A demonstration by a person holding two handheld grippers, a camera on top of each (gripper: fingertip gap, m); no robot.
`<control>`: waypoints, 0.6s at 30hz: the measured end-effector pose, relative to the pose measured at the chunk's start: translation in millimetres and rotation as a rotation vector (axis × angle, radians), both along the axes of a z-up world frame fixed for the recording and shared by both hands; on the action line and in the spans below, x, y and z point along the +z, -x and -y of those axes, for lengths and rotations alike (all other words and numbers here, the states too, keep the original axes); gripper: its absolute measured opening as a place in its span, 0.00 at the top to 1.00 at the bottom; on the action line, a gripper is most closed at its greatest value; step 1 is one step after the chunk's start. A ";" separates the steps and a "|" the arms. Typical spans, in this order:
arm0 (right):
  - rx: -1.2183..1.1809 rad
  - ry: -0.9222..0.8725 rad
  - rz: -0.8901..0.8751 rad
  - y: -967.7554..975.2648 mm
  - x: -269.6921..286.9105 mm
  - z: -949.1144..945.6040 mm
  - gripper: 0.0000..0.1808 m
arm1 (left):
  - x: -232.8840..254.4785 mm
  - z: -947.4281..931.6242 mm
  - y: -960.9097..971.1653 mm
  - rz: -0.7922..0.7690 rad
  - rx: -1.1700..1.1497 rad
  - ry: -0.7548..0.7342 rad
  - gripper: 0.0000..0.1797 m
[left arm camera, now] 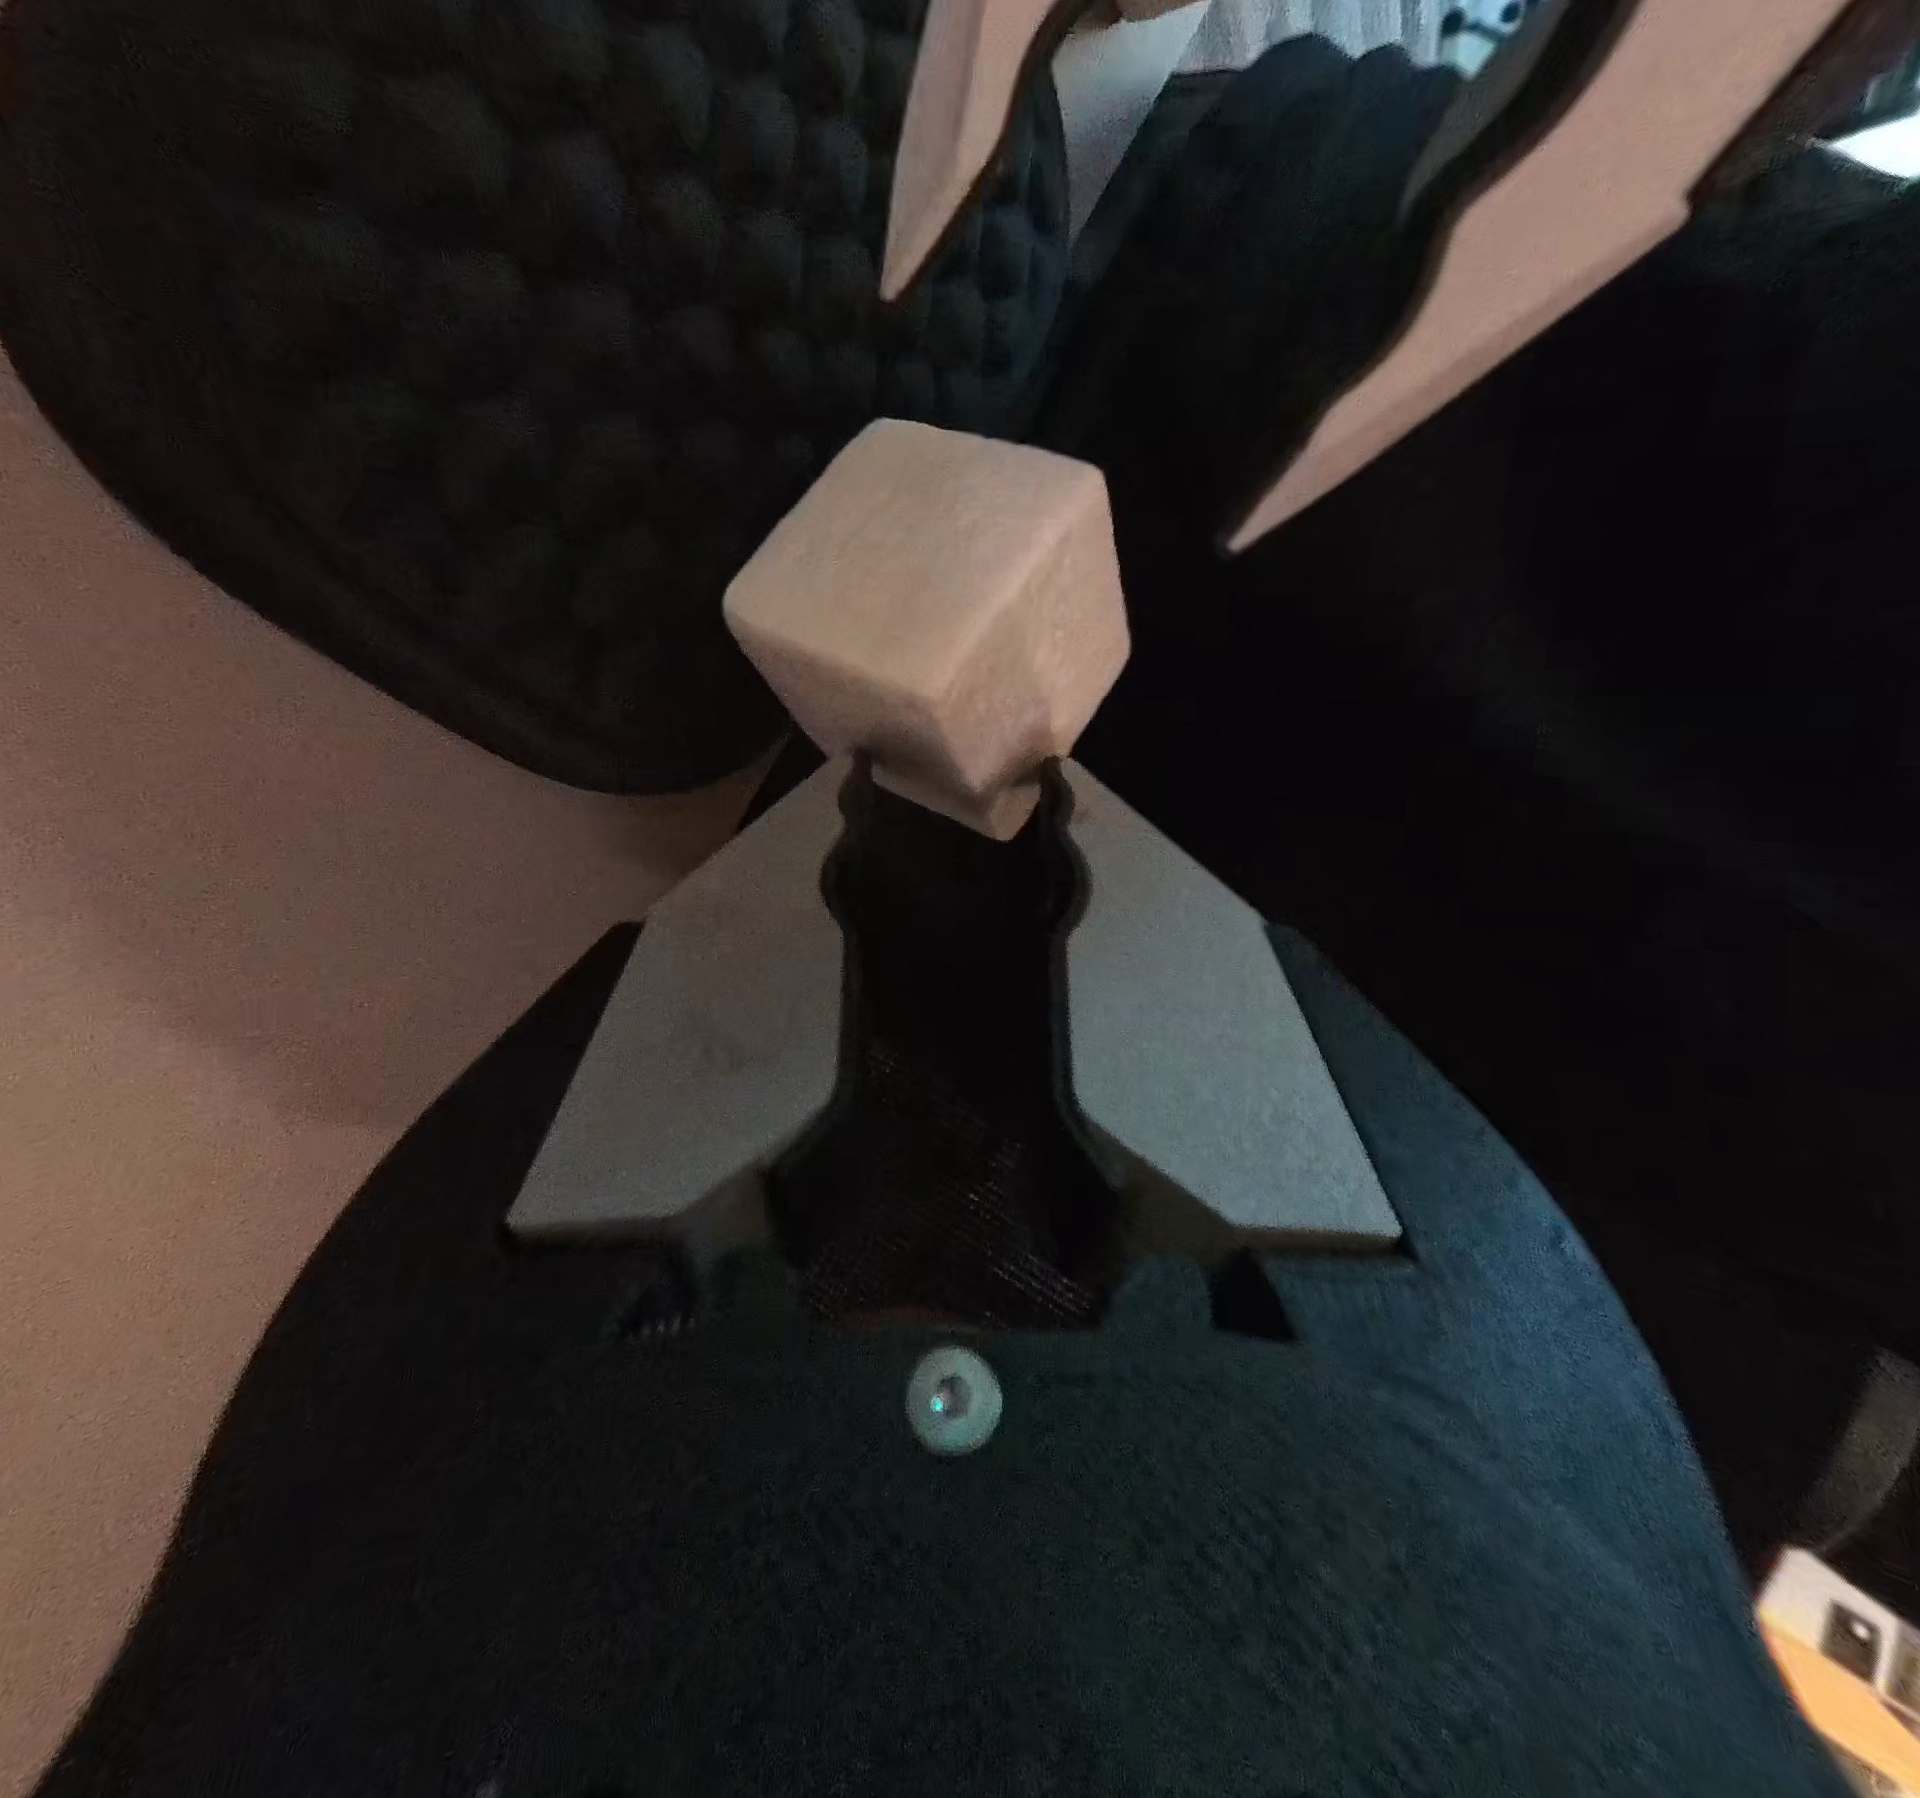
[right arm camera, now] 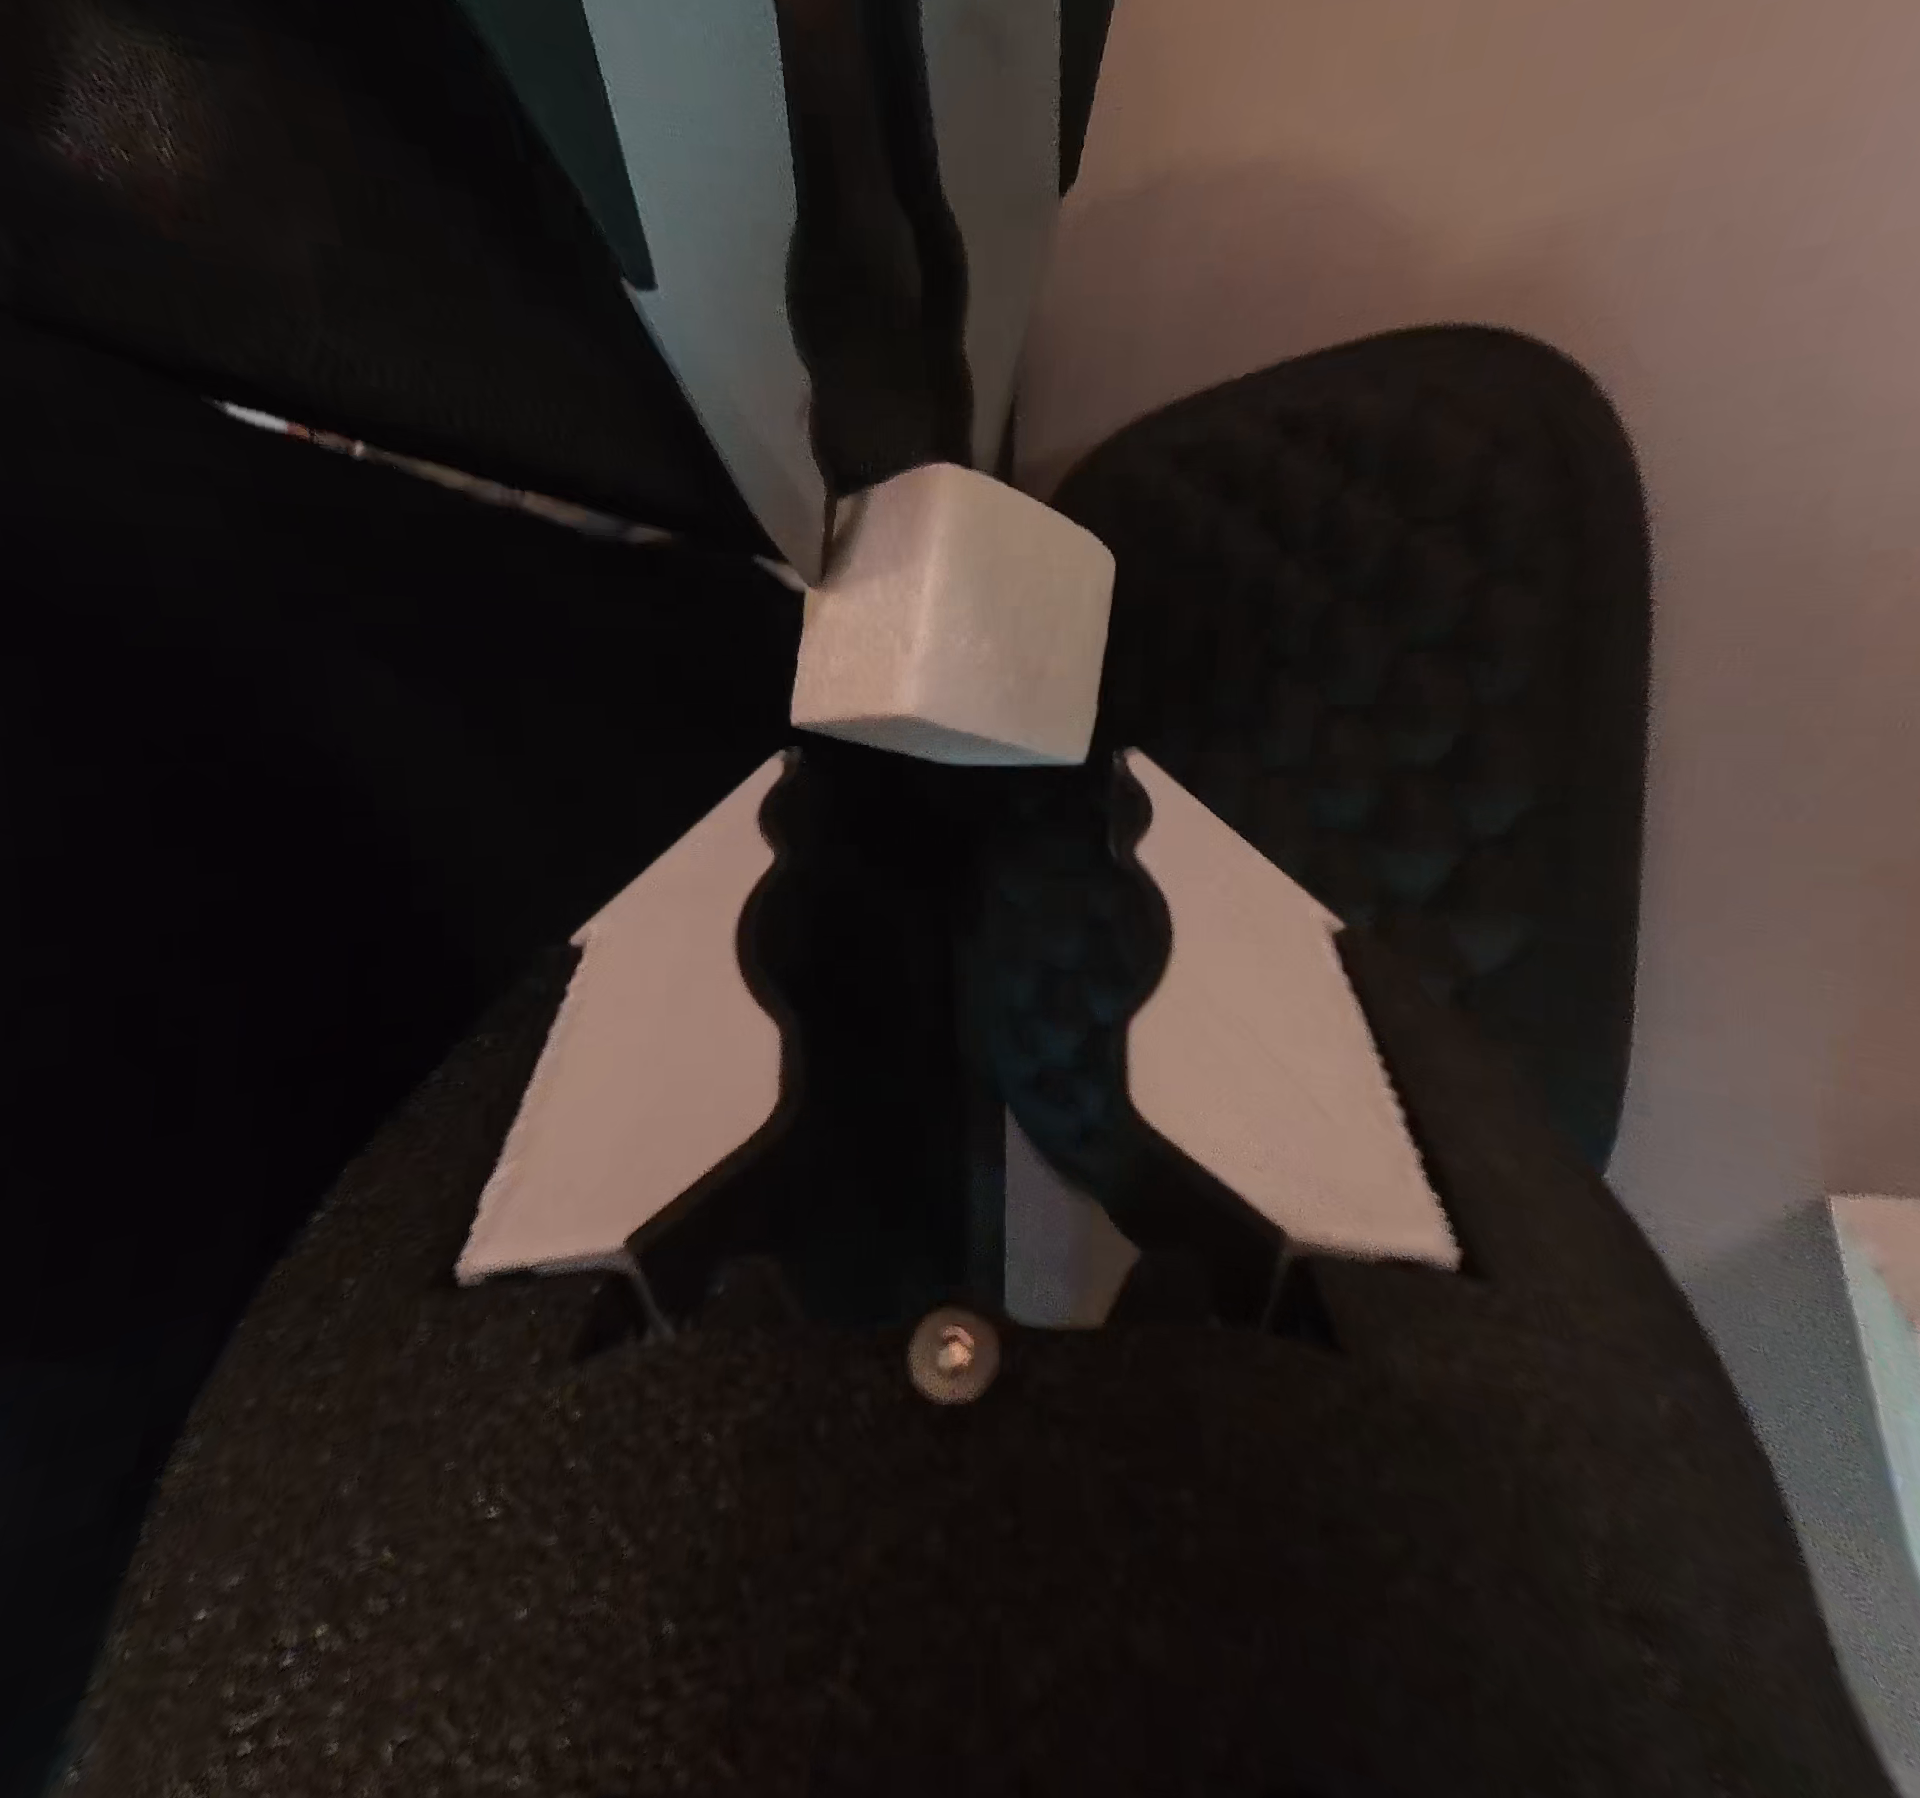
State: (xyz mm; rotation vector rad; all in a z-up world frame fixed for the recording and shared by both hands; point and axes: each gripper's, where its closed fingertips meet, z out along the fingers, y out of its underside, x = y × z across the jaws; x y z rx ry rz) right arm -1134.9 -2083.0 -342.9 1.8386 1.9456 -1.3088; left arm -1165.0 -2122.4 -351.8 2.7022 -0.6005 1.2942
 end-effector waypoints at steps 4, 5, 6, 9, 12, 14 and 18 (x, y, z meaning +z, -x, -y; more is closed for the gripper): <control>-0.042 -0.184 -0.100 10.2 -1.3 4.8 0.58 | 5.0 -13.7 0.3 0.043 0.089 0.009 0.84; -0.011 -0.265 -0.116 11.2 -5.1 7.4 0.58 | 5.5 -15.5 0.9 0.048 0.101 0.014 0.84; 0.017 -0.342 -0.127 12.5 -8.5 8.8 0.59 | 5.8 -17.4 1.3 0.050 0.112 0.012 0.85; 0.020 -0.446 -0.121 19.6 -14.1 12.4 0.59 | 6.5 -18.9 0.9 0.052 0.126 0.006 0.85; -0.011 -0.499 -0.104 22.5 -18.1 10.0 0.66 | 8.2 -19.3 1.0 0.034 0.108 -0.023 0.85; -0.039 -0.527 -0.118 21.0 -12.4 1.2 0.66 | 16.4 -25.8 5.7 0.013 0.110 -0.082 0.82; -0.106 -0.494 -0.167 12.6 0.6 -24.9 0.66 | 38.7 -41.7 27.2 -0.049 0.139 -0.230 0.80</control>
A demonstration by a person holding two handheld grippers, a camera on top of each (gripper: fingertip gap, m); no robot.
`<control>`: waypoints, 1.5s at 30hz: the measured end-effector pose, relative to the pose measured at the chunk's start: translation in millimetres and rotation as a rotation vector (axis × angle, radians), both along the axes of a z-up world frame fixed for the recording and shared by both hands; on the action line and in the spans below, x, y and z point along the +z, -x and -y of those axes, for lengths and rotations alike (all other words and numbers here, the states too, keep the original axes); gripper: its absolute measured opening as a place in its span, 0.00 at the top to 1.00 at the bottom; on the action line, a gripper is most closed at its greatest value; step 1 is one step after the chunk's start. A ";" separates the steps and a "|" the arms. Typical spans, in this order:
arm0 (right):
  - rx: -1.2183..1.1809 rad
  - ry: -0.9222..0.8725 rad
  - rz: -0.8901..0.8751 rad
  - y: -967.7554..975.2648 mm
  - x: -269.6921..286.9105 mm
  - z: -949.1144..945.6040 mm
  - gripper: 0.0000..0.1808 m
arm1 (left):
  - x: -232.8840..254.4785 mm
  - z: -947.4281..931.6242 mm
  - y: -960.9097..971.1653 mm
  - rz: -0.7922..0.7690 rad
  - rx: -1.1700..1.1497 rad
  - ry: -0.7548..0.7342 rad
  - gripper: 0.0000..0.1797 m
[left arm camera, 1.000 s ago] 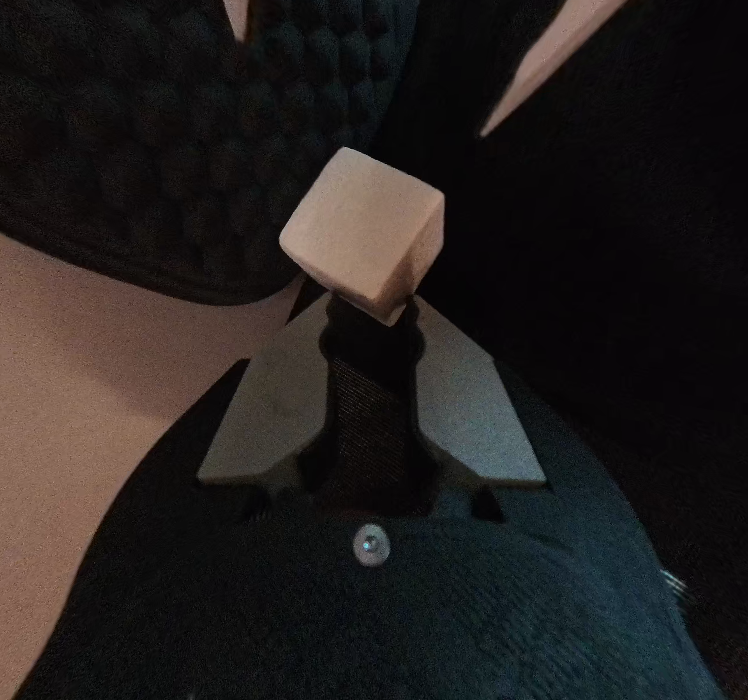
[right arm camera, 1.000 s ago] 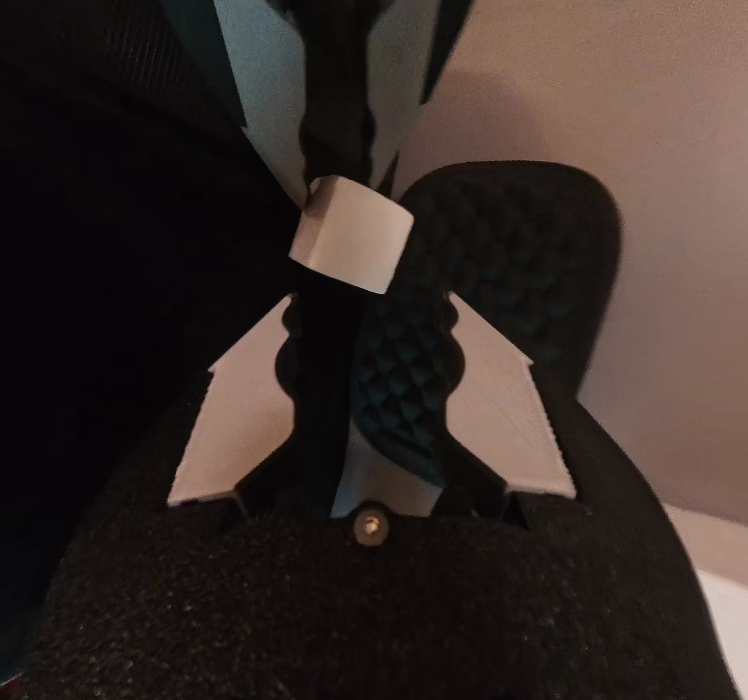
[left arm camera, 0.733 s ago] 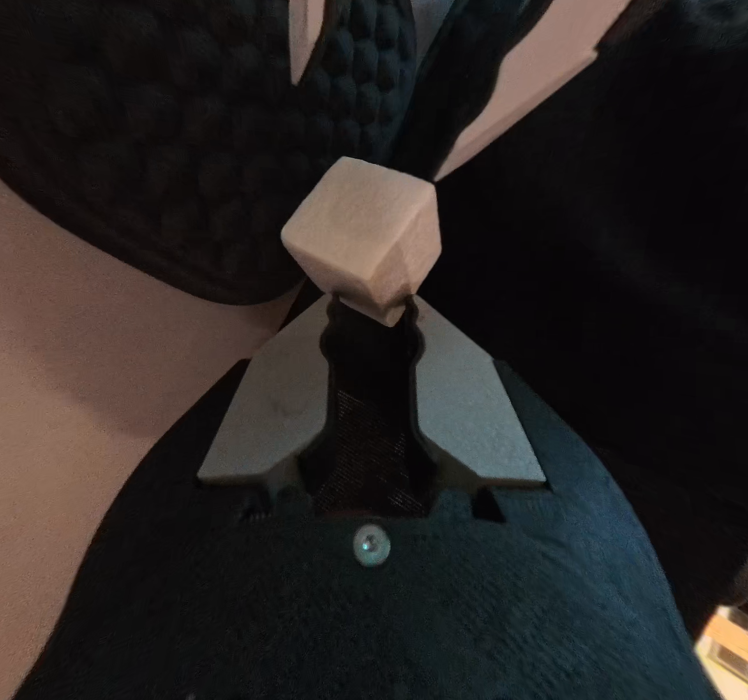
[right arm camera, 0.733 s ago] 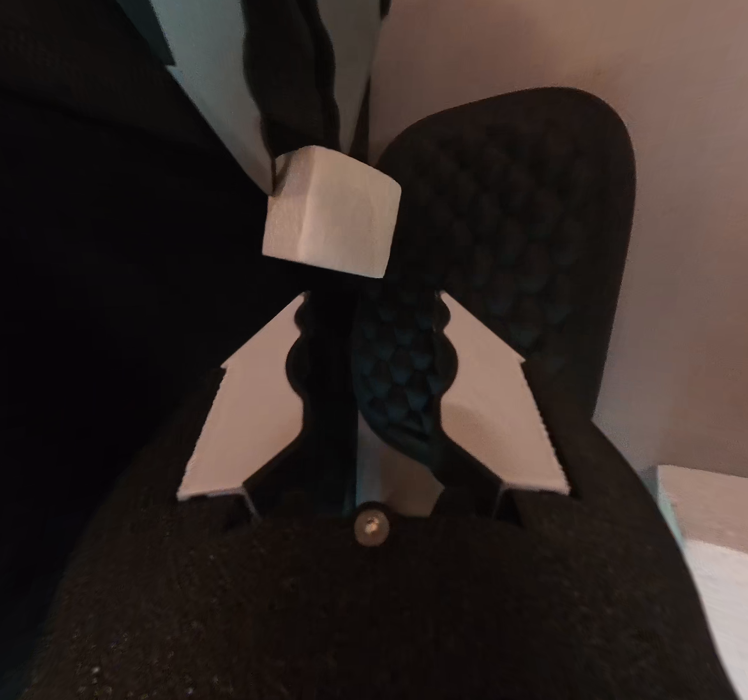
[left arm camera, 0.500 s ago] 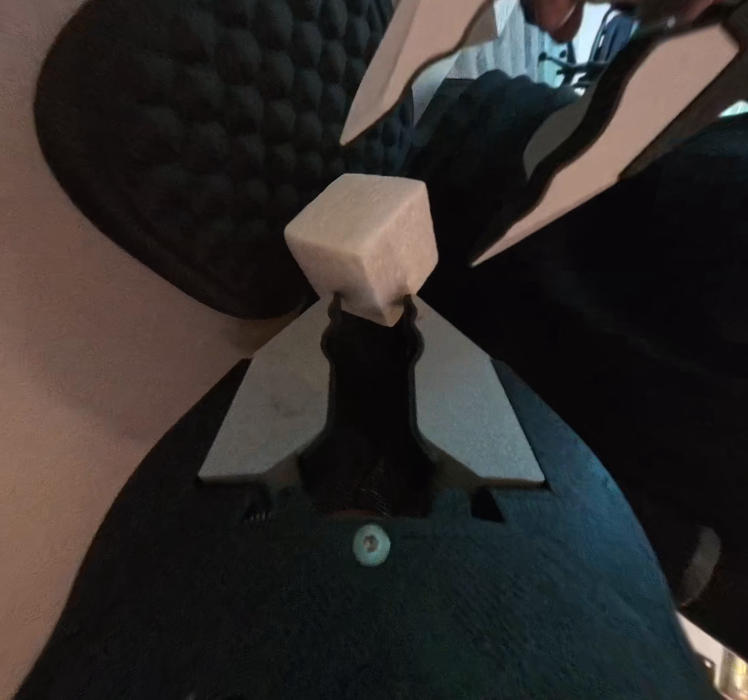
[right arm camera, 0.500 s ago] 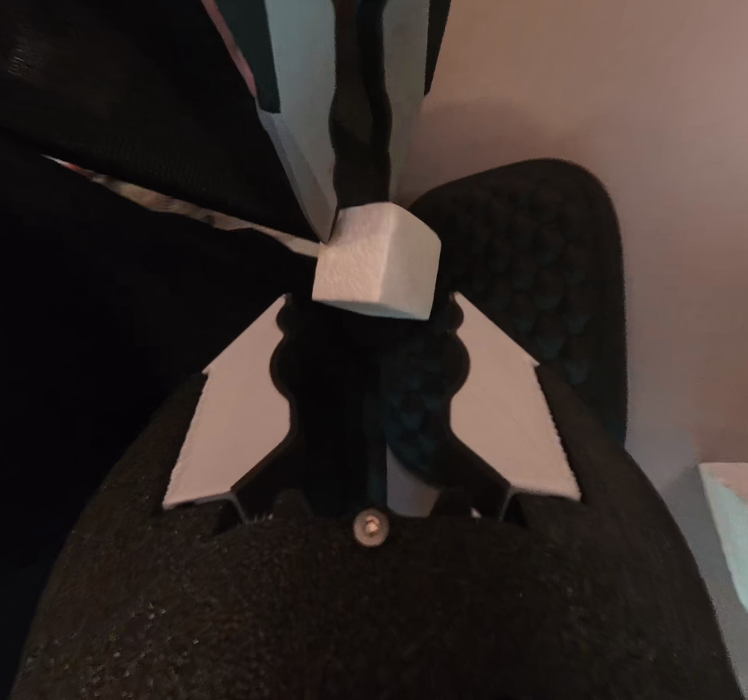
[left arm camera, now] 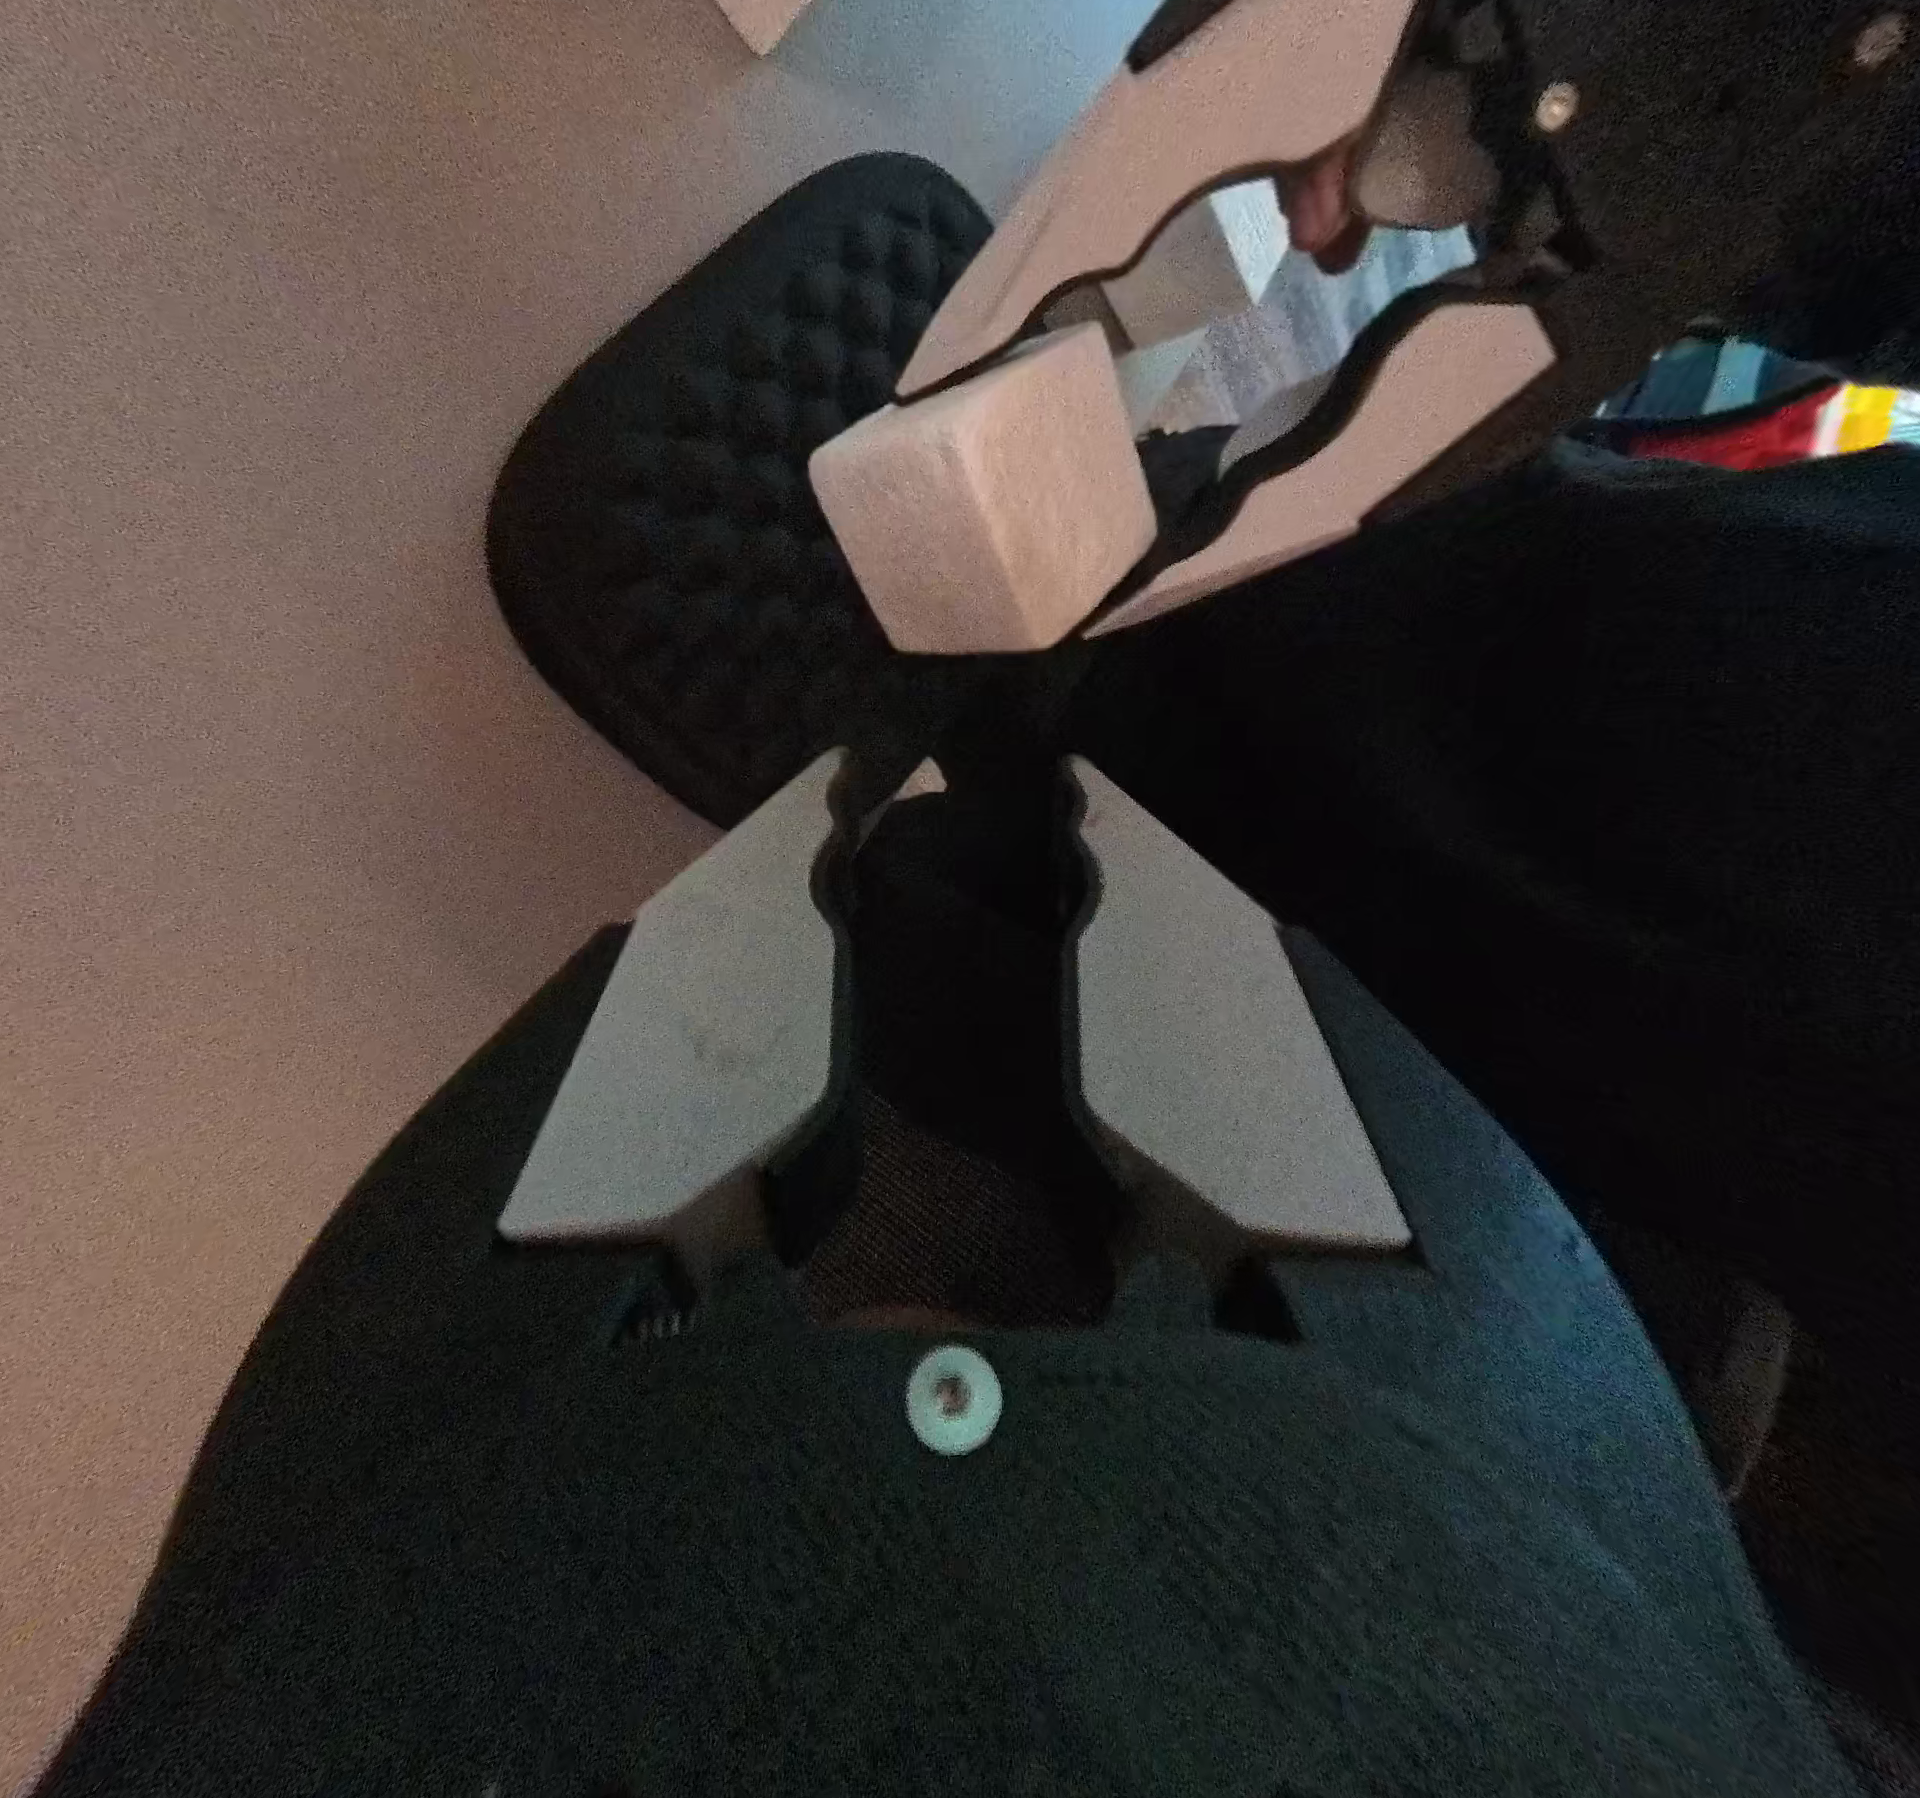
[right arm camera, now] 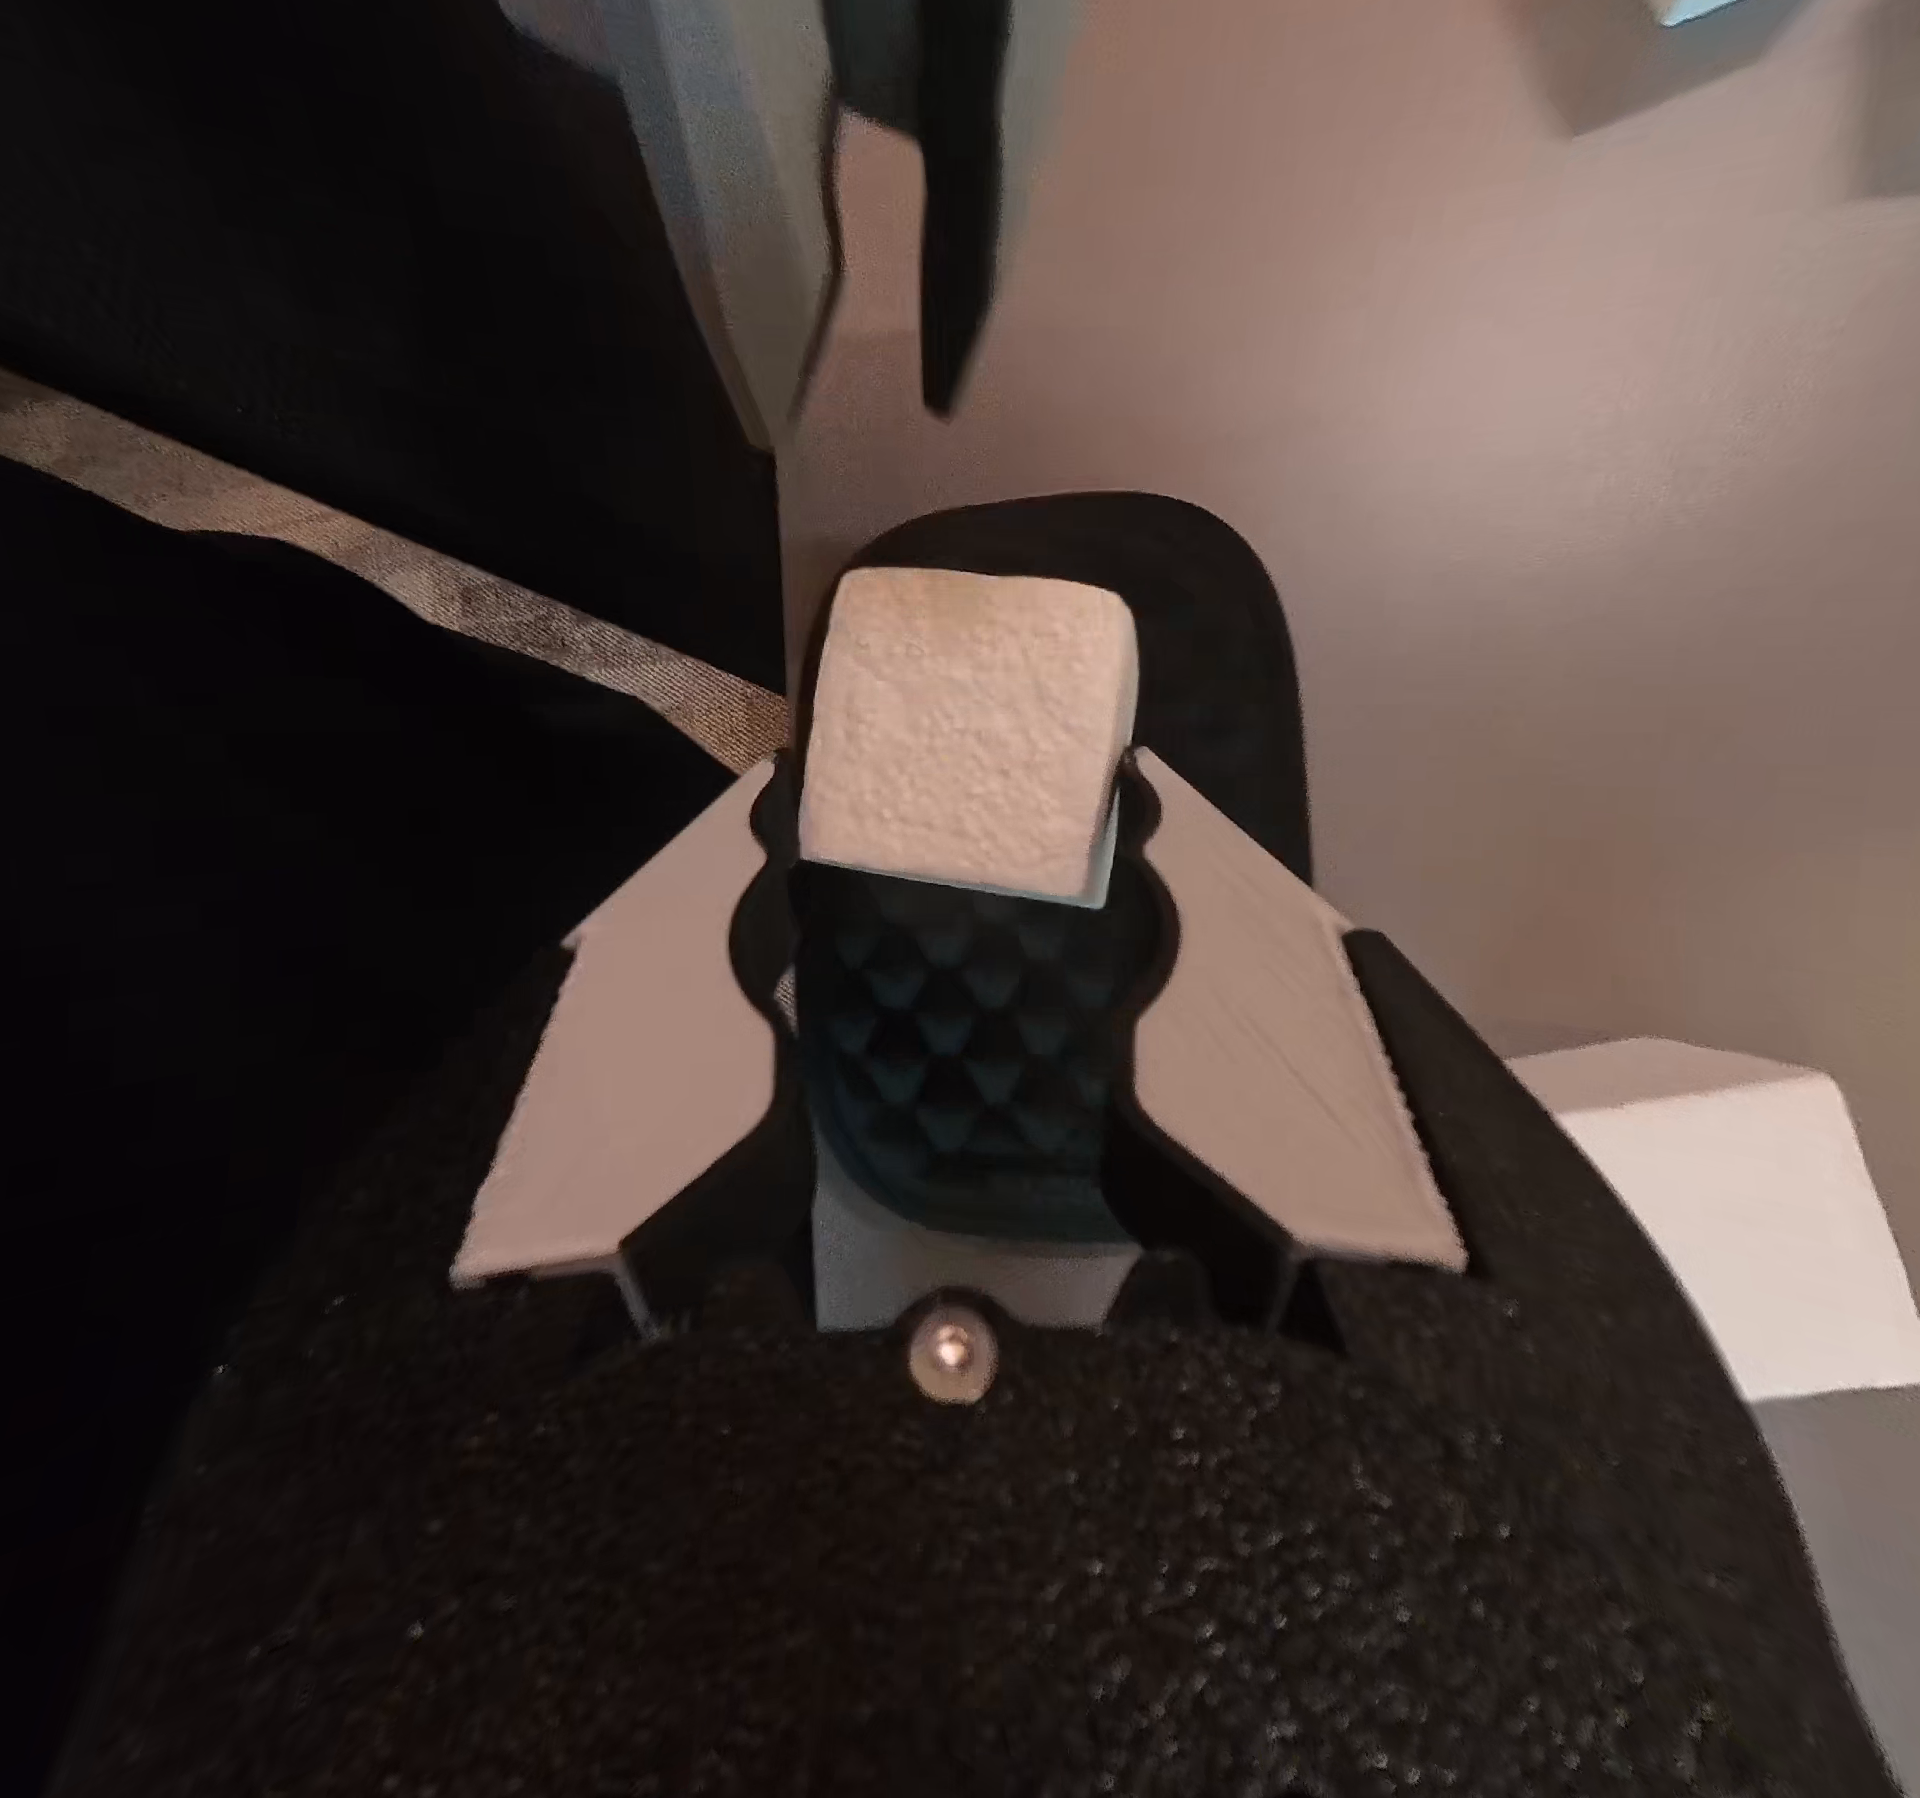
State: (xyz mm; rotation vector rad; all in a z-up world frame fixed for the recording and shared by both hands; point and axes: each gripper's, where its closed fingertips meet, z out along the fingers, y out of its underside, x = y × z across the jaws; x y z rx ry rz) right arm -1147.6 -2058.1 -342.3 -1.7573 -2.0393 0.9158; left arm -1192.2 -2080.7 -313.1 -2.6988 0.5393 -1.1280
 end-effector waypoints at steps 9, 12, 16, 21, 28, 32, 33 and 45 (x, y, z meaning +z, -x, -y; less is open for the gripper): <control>0.101 0.017 0.115 -12.1 -27.1 -23.0 0.61 | 15.8 5.4 7.4 -0.003 0.045 -0.059 0.80; 0.116 -0.002 0.135 -21.0 -24.7 -26.1 0.61 | 14.2 8.4 6.3 -0.015 0.040 -0.063 0.80; 0.080 -0.007 0.111 -35.1 -1.5 -36.4 0.61 | 14.6 10.8 9.9 -0.038 0.041 -0.075 0.79; -0.041 -0.085 0.124 -58.8 13.0 -103.1 0.60 | 19.2 10.0 16.2 -0.062 0.061 -0.104 0.78; 0.072 -0.171 0.294 -56.1 -19.3 -145.4 0.57 | 21.9 7.1 15.5 -0.081 0.077 -0.122 0.78; 0.163 -0.173 0.361 -57.8 -35.9 -135.3 0.69 | 23.3 8.4 15.1 -0.083 0.086 -0.131 0.78; 0.154 -0.178 0.360 -56.7 -34.7 -135.1 0.70 | 23.1 9.0 15.4 -0.081 0.091 -0.132 0.78; 0.095 -0.148 0.280 -15.9 68.4 -67.7 0.70 | 8.5 13.5 18.9 -0.126 0.115 -0.155 0.78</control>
